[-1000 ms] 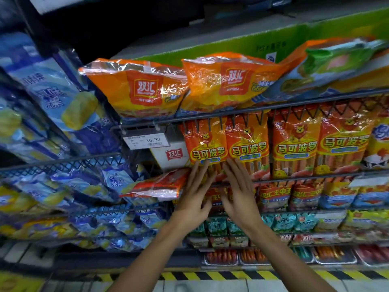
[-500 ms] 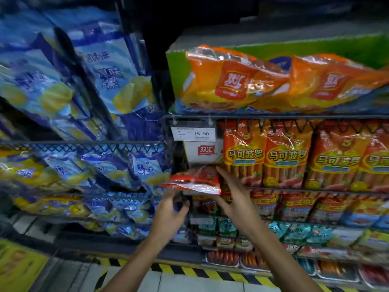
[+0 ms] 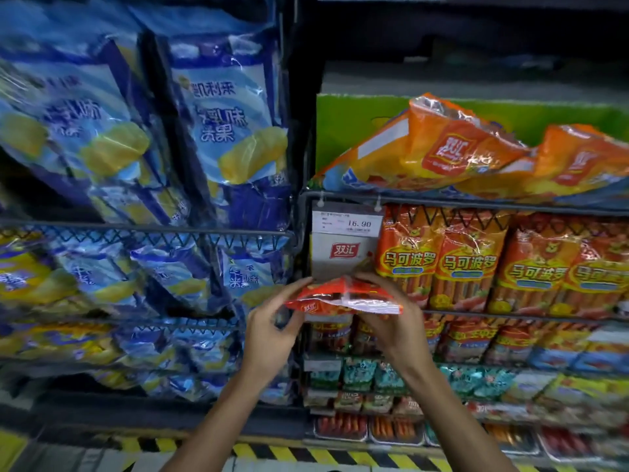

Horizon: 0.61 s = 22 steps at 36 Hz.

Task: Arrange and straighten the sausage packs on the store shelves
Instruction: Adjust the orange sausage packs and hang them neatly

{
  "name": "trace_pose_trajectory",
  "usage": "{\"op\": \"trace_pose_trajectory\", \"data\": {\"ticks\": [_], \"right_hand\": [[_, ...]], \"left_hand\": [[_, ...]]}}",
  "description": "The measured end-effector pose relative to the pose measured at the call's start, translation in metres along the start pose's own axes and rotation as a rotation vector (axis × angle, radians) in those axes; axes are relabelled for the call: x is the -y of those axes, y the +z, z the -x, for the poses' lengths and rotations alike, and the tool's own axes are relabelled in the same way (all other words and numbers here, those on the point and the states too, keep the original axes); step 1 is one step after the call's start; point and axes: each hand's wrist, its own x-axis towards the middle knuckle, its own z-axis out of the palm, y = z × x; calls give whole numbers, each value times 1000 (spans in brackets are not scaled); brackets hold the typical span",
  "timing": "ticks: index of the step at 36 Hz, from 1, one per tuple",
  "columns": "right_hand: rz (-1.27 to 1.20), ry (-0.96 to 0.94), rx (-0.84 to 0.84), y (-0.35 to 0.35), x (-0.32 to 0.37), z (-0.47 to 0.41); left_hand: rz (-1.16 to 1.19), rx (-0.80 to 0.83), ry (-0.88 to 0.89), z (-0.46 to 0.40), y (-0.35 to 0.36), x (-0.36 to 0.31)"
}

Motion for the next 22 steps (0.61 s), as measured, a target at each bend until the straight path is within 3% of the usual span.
{"op": "trace_pose_trajectory", "data": {"ticks": [3,5,12,15,18,22], "right_hand": [[-78,-4,-70,-2,29,9],[-127,31,-128,-4,50,15],[-335,245,-264,-12,74,32],[-378,330,-246,-9,74,38],[-381,381,-203,-8,72,41],[-433,434,-103,-12,66,41]], "left_hand": [[42,-15,101,0,-4,-7],[64,20,24,-1,-6,-13],[313,487,-351,20,0,-17],[299,455,-428,30,16,-23],[280,355,-403,37,22,-23],[346,342,-396,42,18,-18]]}}
